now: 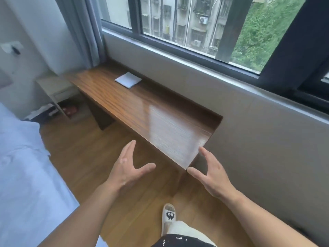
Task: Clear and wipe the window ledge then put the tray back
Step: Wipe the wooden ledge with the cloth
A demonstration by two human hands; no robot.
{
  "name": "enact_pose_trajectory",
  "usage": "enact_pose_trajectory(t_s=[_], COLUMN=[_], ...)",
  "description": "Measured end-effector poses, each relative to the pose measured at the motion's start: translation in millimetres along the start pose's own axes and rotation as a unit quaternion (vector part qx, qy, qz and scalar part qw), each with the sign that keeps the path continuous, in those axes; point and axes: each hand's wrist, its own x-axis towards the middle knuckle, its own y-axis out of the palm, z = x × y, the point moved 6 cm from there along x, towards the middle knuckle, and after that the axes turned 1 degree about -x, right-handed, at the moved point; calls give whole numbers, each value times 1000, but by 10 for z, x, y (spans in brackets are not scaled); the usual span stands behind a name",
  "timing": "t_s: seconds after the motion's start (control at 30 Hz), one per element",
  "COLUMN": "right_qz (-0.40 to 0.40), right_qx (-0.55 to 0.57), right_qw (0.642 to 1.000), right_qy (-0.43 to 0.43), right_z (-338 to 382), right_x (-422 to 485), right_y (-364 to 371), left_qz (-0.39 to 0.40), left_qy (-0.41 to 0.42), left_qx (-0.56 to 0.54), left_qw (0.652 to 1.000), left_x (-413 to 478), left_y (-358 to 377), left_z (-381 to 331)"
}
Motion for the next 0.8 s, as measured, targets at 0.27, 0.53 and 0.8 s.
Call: enact_pose_trajectory(t_s=[0.27, 0.53, 0.8], right_qz=[82, 134, 160], right_qx=[4, 2, 24], right_qw=[995, 988, 983], right_qy=[-57, -81, -90], right_z=[543, 979, 1362], right_x=[1164, 2343, 3128], right_y=[691, 1222, 1579], left_qz=[-51, -82, -97], left_qy=[-87, -163, -205], left_qx=[7, -34, -59], left_qw=[995, 983, 972], left_x=[468, 1177, 1700], left_y=[-607, -1100, -1390], left_z=[740, 1275, 1679])
